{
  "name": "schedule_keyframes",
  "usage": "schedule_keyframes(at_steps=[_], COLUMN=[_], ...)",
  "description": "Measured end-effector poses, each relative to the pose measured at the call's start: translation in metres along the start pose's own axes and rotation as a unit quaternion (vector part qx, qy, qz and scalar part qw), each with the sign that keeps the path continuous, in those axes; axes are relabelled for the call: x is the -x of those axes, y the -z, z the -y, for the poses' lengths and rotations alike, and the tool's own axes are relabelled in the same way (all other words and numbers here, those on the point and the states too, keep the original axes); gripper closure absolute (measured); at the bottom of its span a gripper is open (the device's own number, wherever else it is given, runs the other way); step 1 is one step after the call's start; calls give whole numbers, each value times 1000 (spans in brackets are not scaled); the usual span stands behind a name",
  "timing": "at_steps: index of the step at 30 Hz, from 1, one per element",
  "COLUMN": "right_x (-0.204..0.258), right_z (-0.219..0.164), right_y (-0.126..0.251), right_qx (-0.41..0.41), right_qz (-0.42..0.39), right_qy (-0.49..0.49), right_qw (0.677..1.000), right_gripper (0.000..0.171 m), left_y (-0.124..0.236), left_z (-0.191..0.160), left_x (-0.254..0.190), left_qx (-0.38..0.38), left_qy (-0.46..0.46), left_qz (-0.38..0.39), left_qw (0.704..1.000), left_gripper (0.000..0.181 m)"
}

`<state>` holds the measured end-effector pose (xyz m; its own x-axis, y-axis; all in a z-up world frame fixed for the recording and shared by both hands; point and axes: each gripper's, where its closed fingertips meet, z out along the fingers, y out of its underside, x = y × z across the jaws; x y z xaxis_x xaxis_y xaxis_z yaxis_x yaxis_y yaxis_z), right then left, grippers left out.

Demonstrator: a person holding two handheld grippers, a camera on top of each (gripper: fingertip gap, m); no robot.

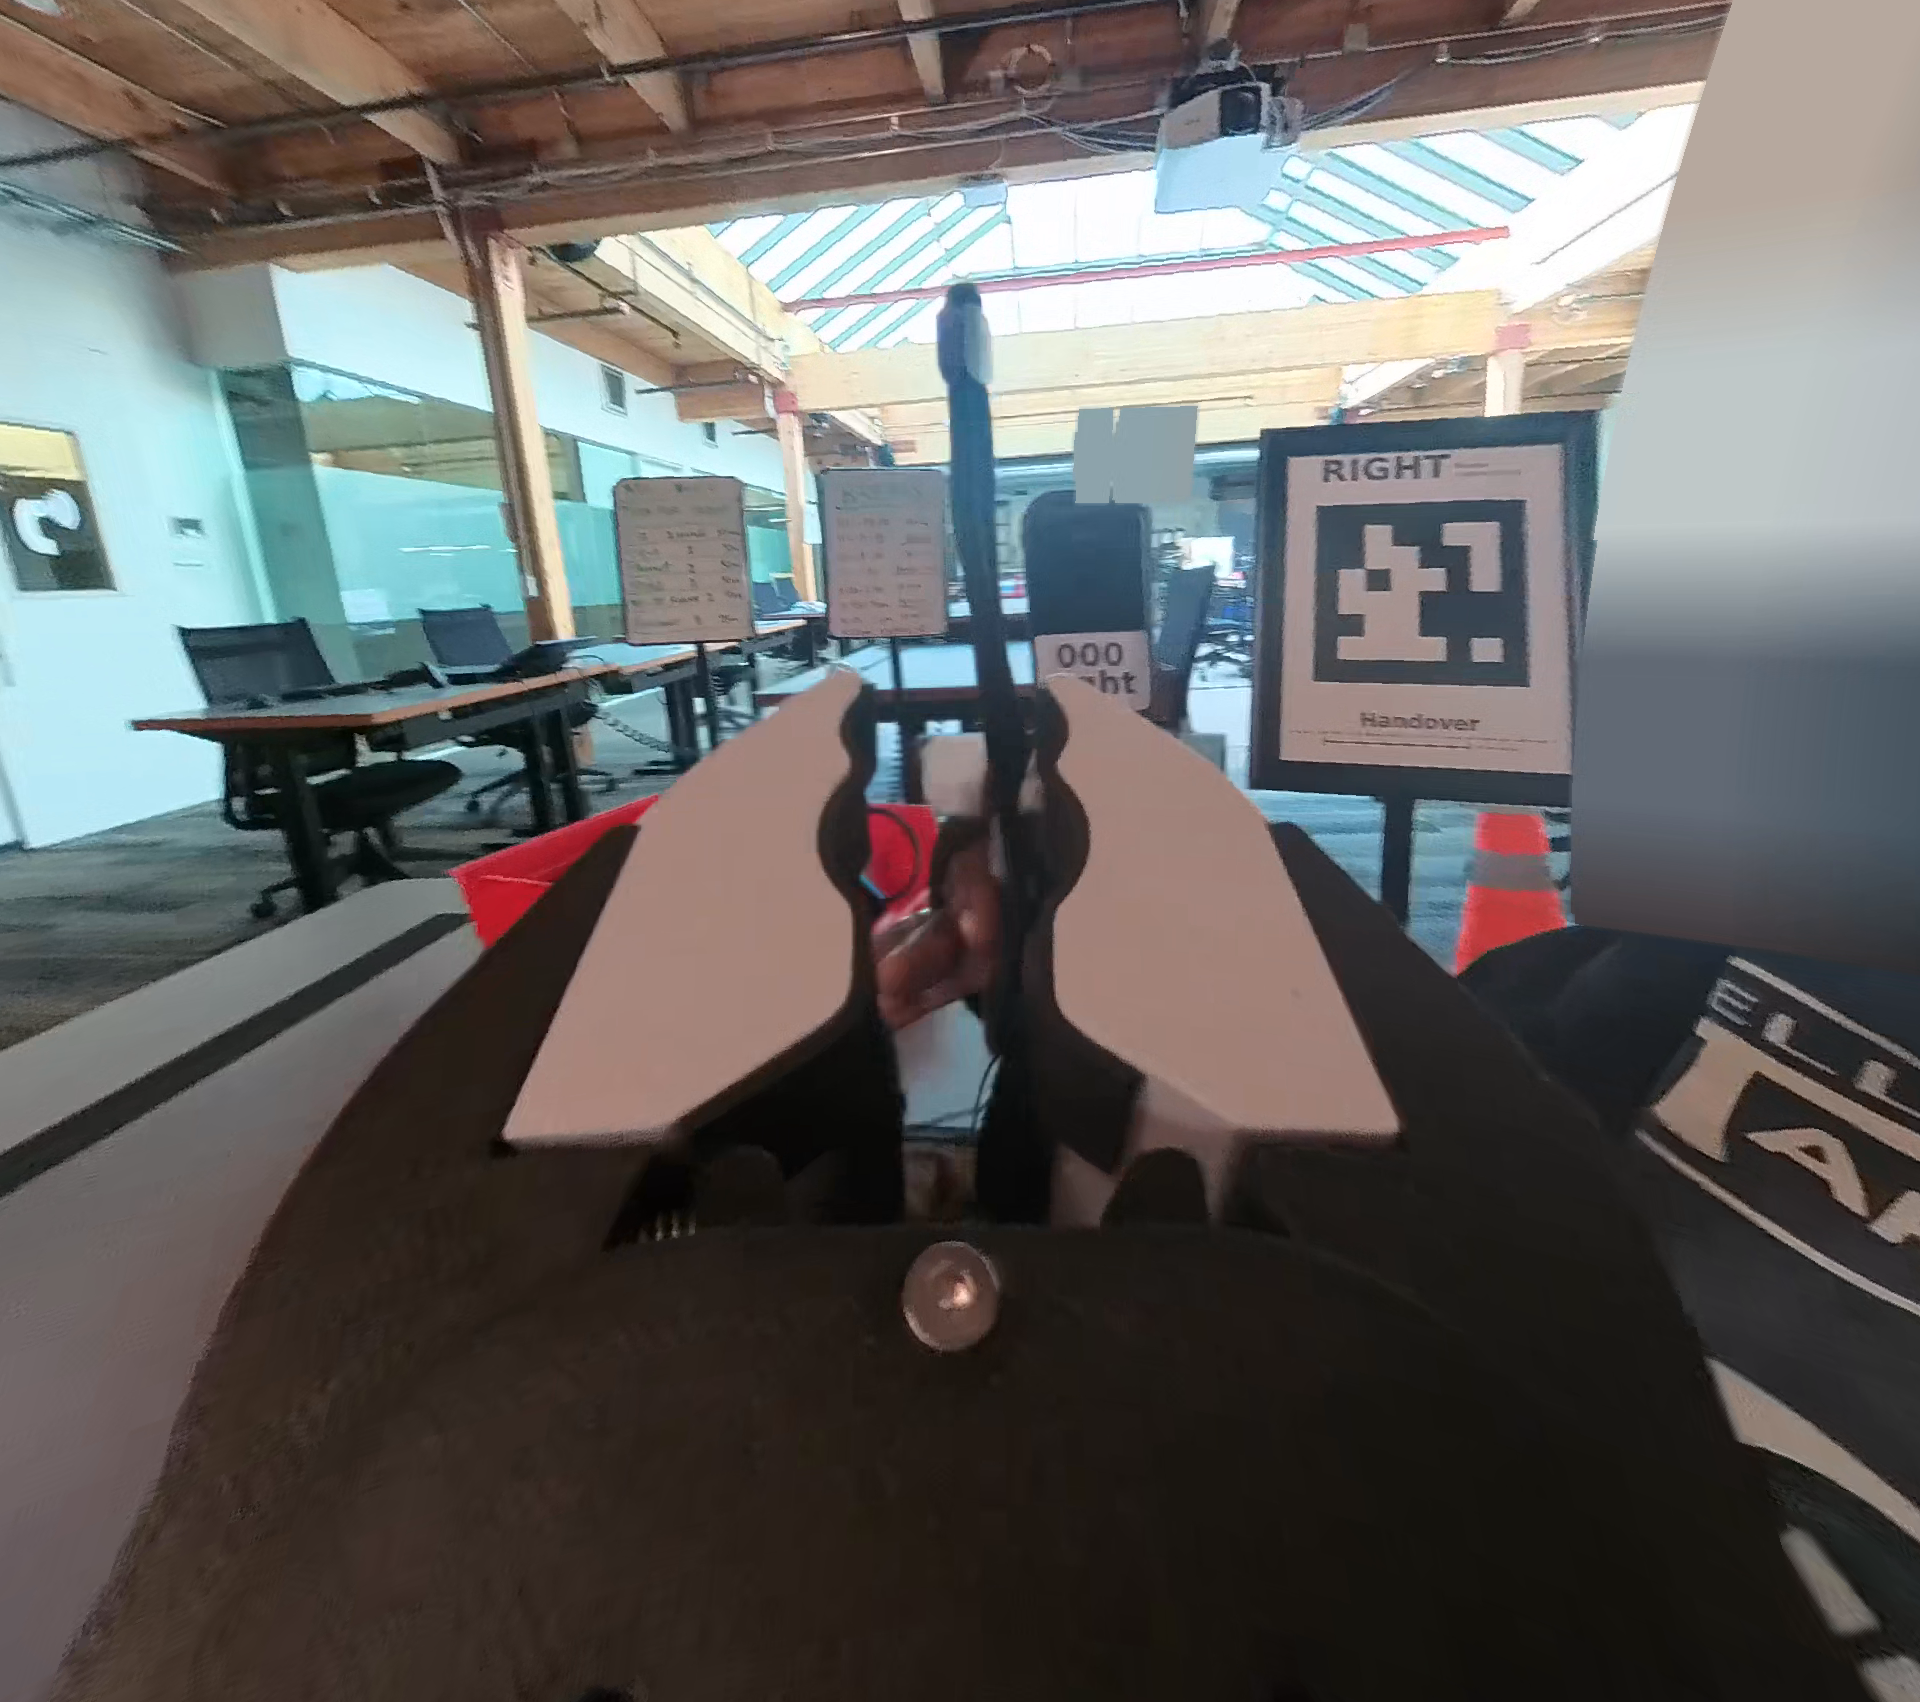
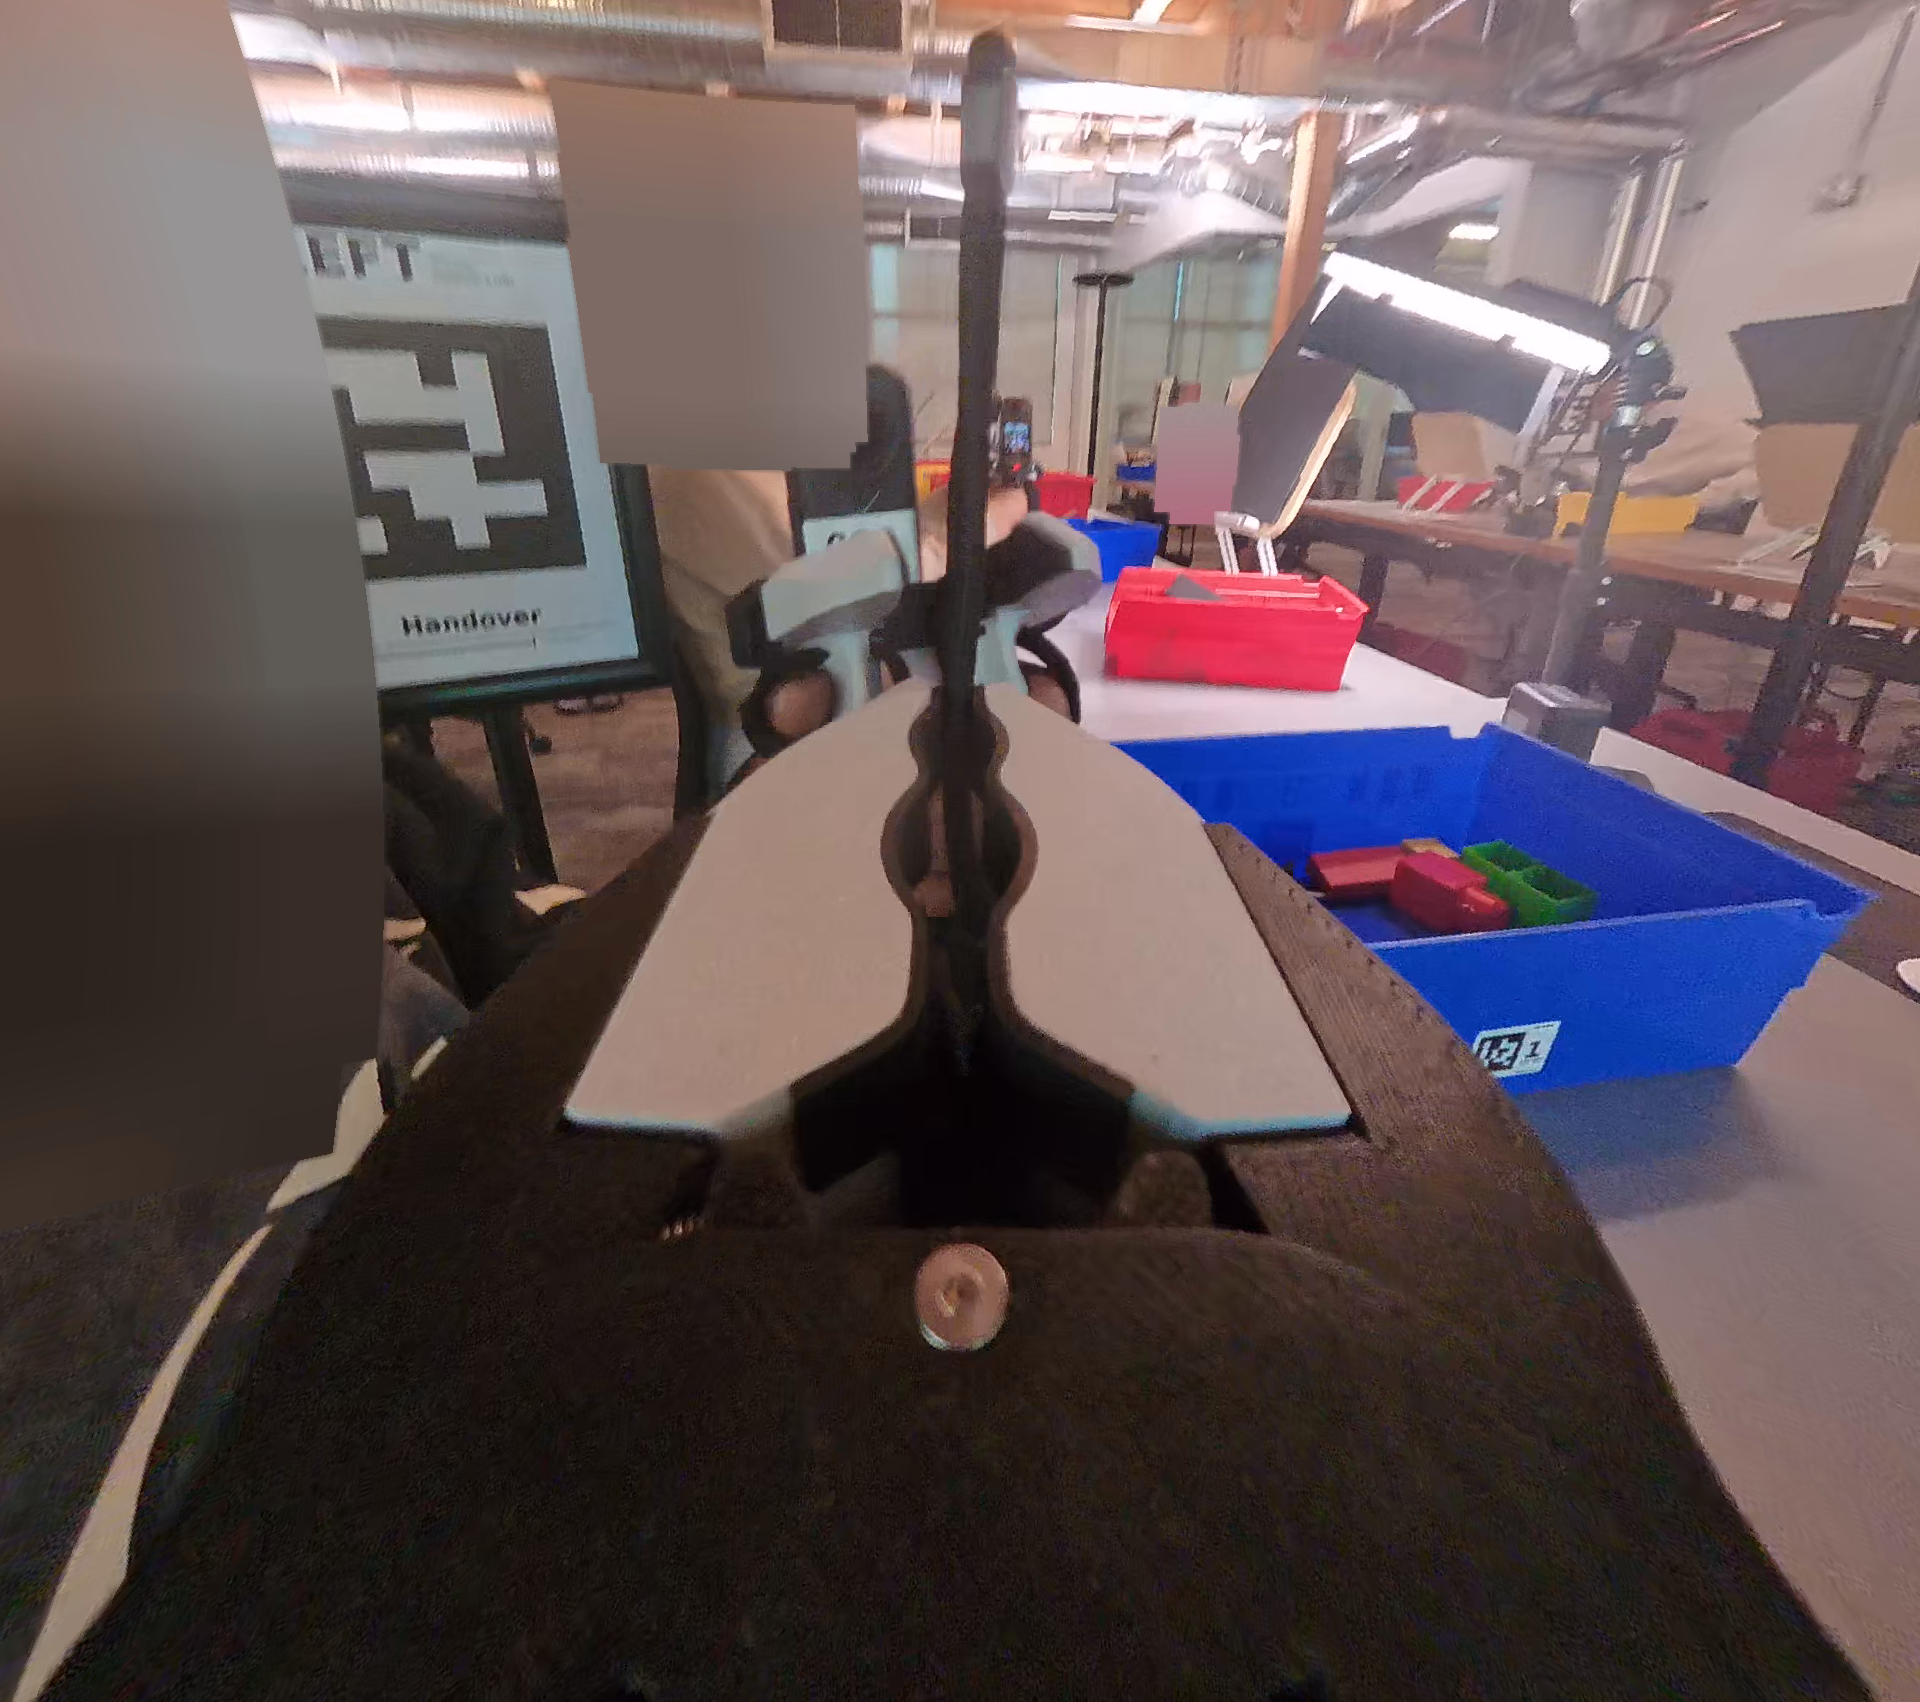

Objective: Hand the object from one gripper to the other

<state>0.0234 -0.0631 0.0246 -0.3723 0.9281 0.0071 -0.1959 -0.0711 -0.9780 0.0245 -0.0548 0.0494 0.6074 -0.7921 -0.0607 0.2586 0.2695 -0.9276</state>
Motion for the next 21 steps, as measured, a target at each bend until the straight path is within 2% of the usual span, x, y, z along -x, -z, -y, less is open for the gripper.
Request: schedule_keyframes(at_steps=[1,4,6,12,14,16,19,21], right_x=[-3,-8,-9,-5,-3,-4,-7,-9], right_z=[5,14,16,8,5,8,12,5], right_y=[3,11,12,7,5,5,9,9], right_qx=[-9,-27,-27,-6,0,-9,-22,4], right_qz=[-6,-23,-28,-24,-20,-26,-37,-41], right_qy=[-5,-3,-2,1,3,13,28,32], right_qw=[1000,999,999,1000,1000,1000,999,999], right_gripper=[167,167,168,167,167,166,138,133], left_y=[2,4,1,-12,-14,-14,-11,-7], left_z=[-1,-18,-34,-61,-61,-57,-37,-20], left_x=[4,6,2,-13,-14,-14,-11,-8], left_qx=[7,59,102,154,153,143,86,41], left_qy=[-10,-26,-22,-24,-23,-10,18,43], left_qz=[10,2,-14,-43,-45,-47,-48,-50], left_qw=[1000,998,994,987,987,989,995,997], left_gripper=[147,135,135,155,174,177,178,179])
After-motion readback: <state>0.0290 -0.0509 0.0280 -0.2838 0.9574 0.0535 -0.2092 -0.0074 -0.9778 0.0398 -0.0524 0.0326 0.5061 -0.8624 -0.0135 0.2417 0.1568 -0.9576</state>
